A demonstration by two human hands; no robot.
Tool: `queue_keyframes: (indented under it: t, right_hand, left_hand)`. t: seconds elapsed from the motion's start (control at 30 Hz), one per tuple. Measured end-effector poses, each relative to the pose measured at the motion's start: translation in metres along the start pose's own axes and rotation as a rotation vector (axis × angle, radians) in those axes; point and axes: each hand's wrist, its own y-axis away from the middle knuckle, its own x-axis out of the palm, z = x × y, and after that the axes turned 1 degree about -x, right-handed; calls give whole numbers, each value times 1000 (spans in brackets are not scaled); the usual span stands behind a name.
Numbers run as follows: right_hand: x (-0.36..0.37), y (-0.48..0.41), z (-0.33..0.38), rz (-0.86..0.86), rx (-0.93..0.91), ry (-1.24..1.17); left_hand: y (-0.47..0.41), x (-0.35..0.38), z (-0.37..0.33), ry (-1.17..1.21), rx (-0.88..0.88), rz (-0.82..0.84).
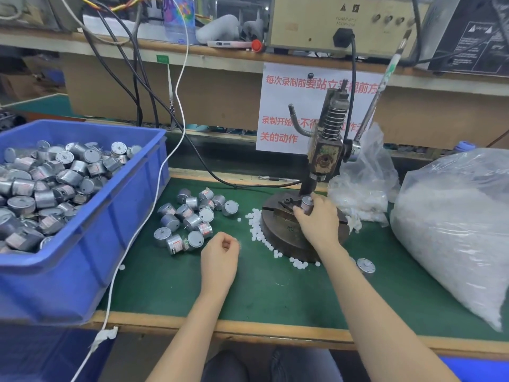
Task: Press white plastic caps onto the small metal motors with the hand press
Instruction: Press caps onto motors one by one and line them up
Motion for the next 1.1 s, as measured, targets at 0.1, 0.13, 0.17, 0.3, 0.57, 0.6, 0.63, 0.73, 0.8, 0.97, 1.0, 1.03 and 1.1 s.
queue_keyframes:
  t: [0.1, 0.13, 0.17, 0.3, 0.57, 0.6, 0.63, 0.73, 0.8, 0.97, 1.0, 1.03, 1.1]
  right_hand:
    - [-1, -4, -3, -54, -43, 65]
    - [-2, -5, -4, -55, -65, 92]
    - [-6, -5, -5, -31, -80, 114]
    - [-30, -2, -9, 143, -102, 125]
    - [-57, 62, -37, 351, -240, 3]
    - [-57, 65, -41, 324, -236, 15]
    - [-58, 67, -43, 301, -228, 24]
    - [-58, 72, -50, 299, -233, 70]
    - [-56, 72, -56, 306, -262, 176]
    - [-57, 73, -70, 276, -202, 221]
    - [-56, 74, -73, 278, -216, 244]
    - [-55, 73, -76, 274, -234, 275]
    - [-56, 74, -80, 261, -236, 309]
  left_hand:
    - [0, 0, 0, 5, -2, -3]
    - [0, 0, 0, 2, -3, -4]
    - [0, 0, 0, 1, -4, -4]
    - [0, -1, -1, 0, -5, 10]
    - [2, -2, -2, -20, 16, 23]
    - [3, -2, -2, -24, 16, 27]
    - [3, -2, -3, -27, 16, 31]
    - [5, -3, -4, -35, 20, 35]
    - [6, -3, -4, -41, 20, 38]
    - [7, -3, -4, -44, 20, 48]
    - [7, -3, -4, -59, 28, 49]
    - [7, -3, -4, -82, 44, 49]
    - [7, -2, -3, -153, 102, 60]
